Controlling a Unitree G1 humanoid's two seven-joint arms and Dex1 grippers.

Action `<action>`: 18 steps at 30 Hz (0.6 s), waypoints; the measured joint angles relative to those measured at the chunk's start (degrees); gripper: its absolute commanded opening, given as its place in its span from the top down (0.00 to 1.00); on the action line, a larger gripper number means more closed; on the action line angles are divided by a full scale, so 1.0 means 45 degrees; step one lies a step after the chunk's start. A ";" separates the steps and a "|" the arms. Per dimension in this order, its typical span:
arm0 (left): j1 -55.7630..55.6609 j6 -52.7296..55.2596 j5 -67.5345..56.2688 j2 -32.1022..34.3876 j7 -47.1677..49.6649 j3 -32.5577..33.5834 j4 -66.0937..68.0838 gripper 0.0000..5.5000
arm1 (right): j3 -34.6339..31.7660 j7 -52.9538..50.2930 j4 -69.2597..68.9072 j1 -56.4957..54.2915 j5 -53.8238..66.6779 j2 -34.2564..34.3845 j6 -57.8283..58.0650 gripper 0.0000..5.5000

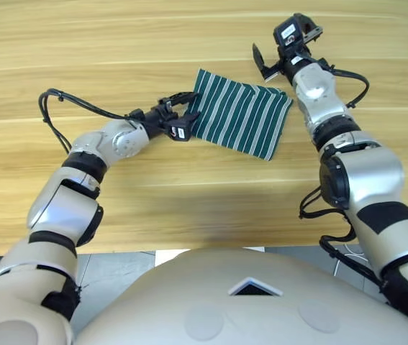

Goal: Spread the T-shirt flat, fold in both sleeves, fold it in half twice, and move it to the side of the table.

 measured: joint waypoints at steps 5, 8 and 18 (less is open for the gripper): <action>0.0131 -0.0519 -0.1398 -0.0313 -0.0322 0.1002 0.0271 0.56 | 0.0691 0.3873 -0.1467 0.0910 0.0294 0.0379 -0.2833 0.03; 0.0103 -0.0513 -0.1630 -0.0392 -0.0310 0.1298 0.0412 0.56 | 0.1760 0.5291 -0.1894 0.2349 -0.0392 0.0154 -0.3746 0.03; 0.0041 -0.0978 -0.2537 -0.0745 -0.0177 0.2589 0.0584 0.56 | 0.3797 -0.0363 -0.1196 0.1679 -0.2990 -0.0395 -0.1060 0.03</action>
